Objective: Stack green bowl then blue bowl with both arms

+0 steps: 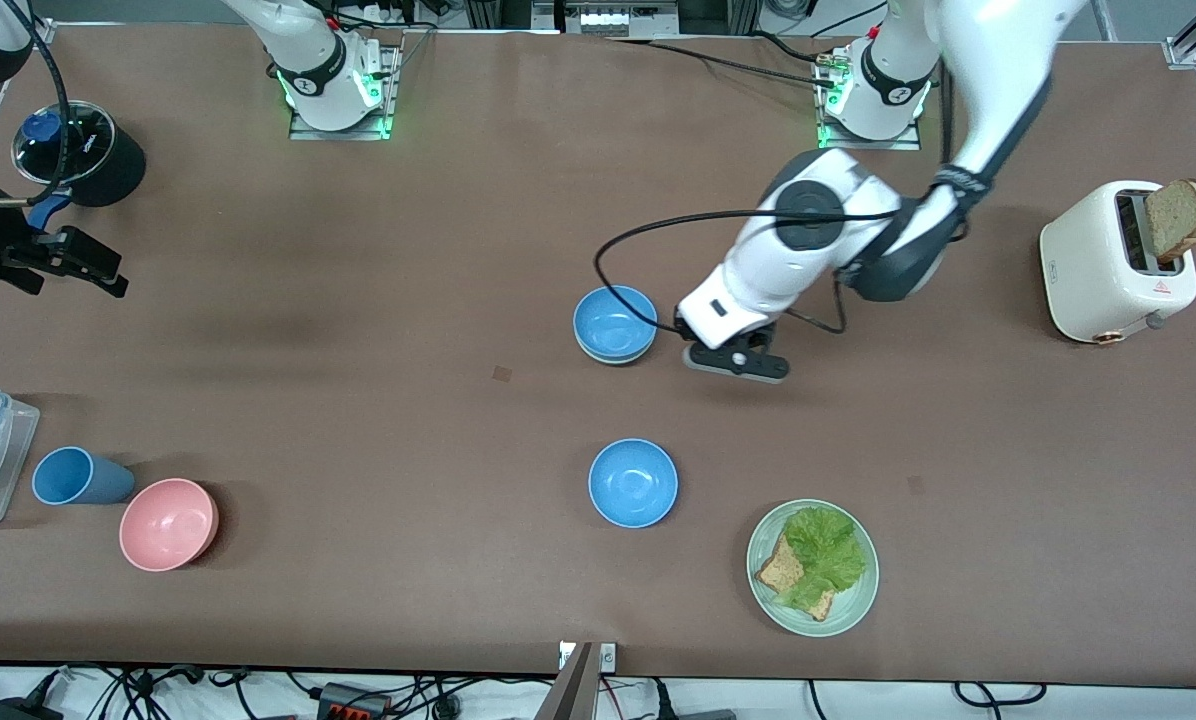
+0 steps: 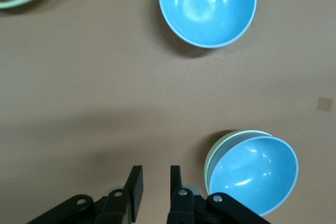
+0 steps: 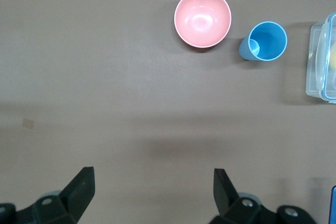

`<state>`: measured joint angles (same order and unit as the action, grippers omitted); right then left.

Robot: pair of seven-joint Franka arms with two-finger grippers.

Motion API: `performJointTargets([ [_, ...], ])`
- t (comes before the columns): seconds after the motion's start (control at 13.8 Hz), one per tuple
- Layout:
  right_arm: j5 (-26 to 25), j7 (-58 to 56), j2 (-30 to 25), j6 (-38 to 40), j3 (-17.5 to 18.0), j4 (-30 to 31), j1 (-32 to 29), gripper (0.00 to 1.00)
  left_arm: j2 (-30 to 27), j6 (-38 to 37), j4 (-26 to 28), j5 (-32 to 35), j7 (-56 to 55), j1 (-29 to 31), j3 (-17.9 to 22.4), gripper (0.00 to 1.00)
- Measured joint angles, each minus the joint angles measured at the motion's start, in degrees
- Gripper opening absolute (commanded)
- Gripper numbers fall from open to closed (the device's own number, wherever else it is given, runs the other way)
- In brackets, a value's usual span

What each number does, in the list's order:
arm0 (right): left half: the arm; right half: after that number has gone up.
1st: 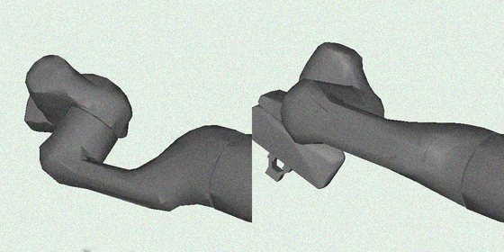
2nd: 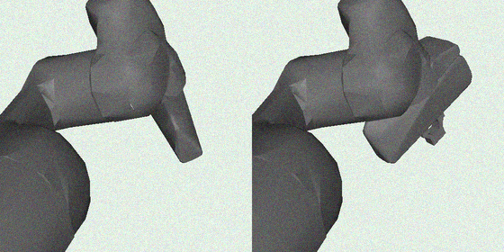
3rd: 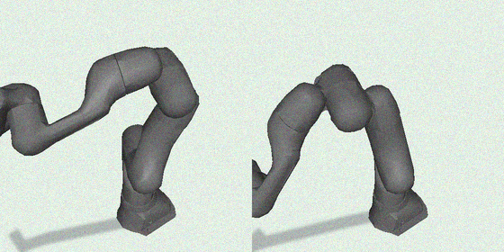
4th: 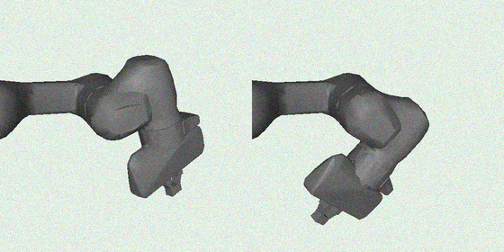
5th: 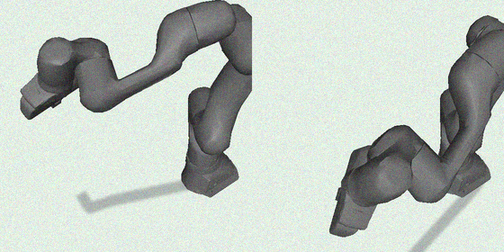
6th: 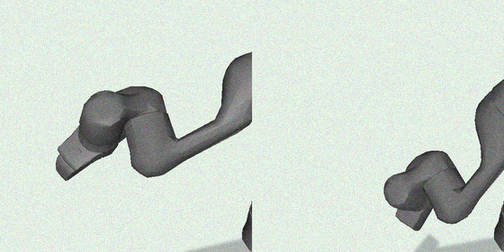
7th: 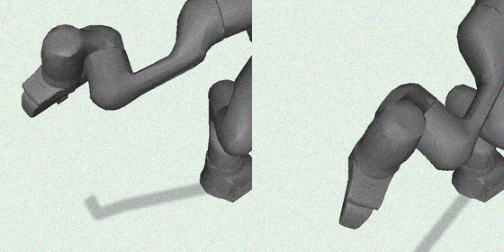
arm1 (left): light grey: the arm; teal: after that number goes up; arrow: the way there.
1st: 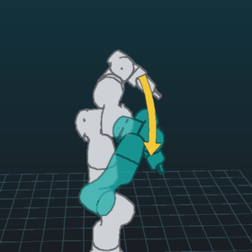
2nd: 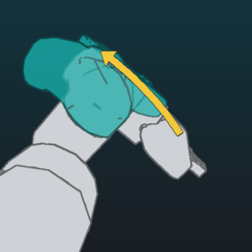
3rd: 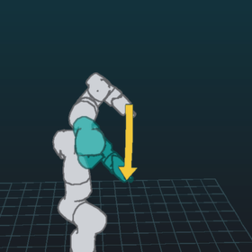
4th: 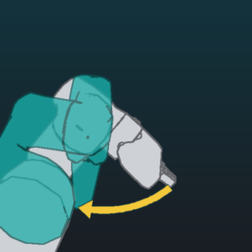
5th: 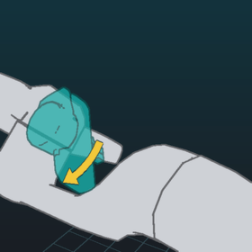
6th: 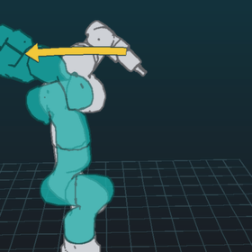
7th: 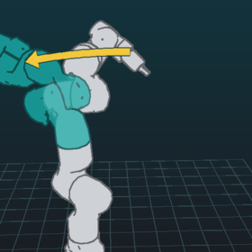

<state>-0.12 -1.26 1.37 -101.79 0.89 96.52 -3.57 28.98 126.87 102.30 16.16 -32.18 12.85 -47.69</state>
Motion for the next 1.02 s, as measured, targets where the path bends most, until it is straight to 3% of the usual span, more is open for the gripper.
performJointTargets([
  [0.22,0.00,-0.01,-0.02,0.00,0.01,-0.06,-0.07,1.00,-0.01,-3.46,-0.06,0.00,7.66,11.10,-6.51,0.57],
  [0.36,0.00,-0.01,-0.01,0.28,0.00,-0.06,-0.07,1.00,0.01,-6.31,-0.06,0.00,11.08,15.86,-9.22,0.99],
  [0.65,0.00,-0.01,-0.02,0.49,-0.23,-0.07,-0.07,1.00,0.00,-12.25,-1.46,0.00,18.84,22.88,-13.62,1.00],
  [1.02,0.00,-0.01,-0.17,2.63,-0.42,-0.13,-0.07,1.00,-0.01,-23.40,-7.84,-0.26,22.13,24.62,-14.68,1.00],
])
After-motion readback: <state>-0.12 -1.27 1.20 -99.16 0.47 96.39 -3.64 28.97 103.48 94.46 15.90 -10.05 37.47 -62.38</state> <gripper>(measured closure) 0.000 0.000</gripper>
